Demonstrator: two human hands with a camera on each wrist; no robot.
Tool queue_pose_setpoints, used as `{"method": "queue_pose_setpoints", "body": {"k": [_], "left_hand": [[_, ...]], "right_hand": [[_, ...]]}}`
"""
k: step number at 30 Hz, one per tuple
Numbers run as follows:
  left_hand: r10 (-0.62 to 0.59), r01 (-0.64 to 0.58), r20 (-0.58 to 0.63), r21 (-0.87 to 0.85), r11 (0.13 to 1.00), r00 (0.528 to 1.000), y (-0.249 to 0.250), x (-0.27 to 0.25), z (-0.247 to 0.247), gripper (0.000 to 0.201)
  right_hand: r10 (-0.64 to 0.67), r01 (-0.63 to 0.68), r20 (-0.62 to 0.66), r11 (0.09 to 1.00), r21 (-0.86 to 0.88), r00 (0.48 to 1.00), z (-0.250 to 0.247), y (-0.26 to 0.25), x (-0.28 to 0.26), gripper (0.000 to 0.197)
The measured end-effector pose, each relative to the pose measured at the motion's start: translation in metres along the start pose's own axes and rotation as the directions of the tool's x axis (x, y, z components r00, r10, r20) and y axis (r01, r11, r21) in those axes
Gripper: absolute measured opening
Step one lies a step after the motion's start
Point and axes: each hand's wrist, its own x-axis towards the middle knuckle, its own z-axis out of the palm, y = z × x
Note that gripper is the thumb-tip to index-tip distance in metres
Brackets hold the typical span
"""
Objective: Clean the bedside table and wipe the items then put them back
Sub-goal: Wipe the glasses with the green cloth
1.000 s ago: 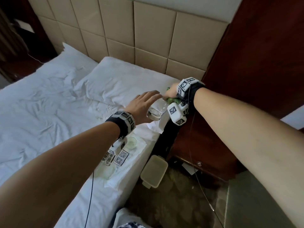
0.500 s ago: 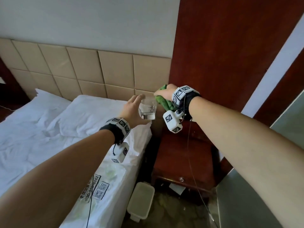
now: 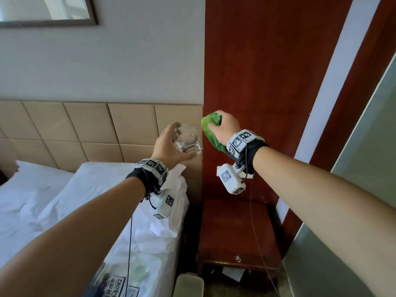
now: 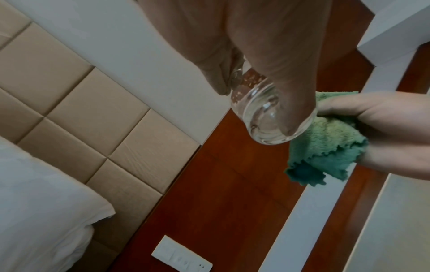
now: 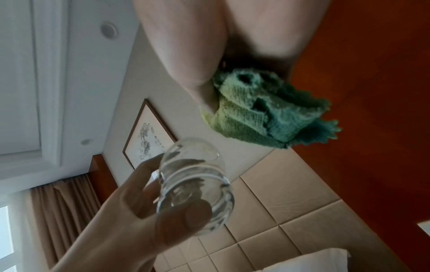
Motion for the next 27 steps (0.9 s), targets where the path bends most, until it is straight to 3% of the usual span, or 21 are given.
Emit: {"method": "queue_pose_setpoints", "body": {"k": [6, 12, 20, 27], "left_hand": [[0.130, -0.129, 0.103, -0.017, 0.991, 0.986, 0.018, 0.022, -0.011, 0.090], [0.175, -0.169, 0.141, -0.057, 0.984, 0.974, 0.028, 0.039, -0.013, 0.093], [0.224, -0.213, 0.142, -0.088, 0.973, 0.964, 0.051, 0.044, -0.014, 0.103], [0.123, -0.098, 0.106, -0.212, 0.972, 0.987, 0.066, 0.051, -0.015, 0.114]], "right_hand": [[-0.151, 0.152, -0.184, 0.988, -0.008, 0.971, -0.011, -0.019, -0.001, 0.022], [-0.223, 0.233, -0.188, 0.972, 0.032, 0.957, -0.016, -0.027, -0.011, 0.034], [-0.216, 0.220, -0.254, 0.975, -0.013, 0.943, -0.032, -0.033, -0.024, 0.036], [-0.299, 0.265, -0.239, 0.950, -0.167, 0.924, -0.041, -0.041, -0.035, 0.044]]}}
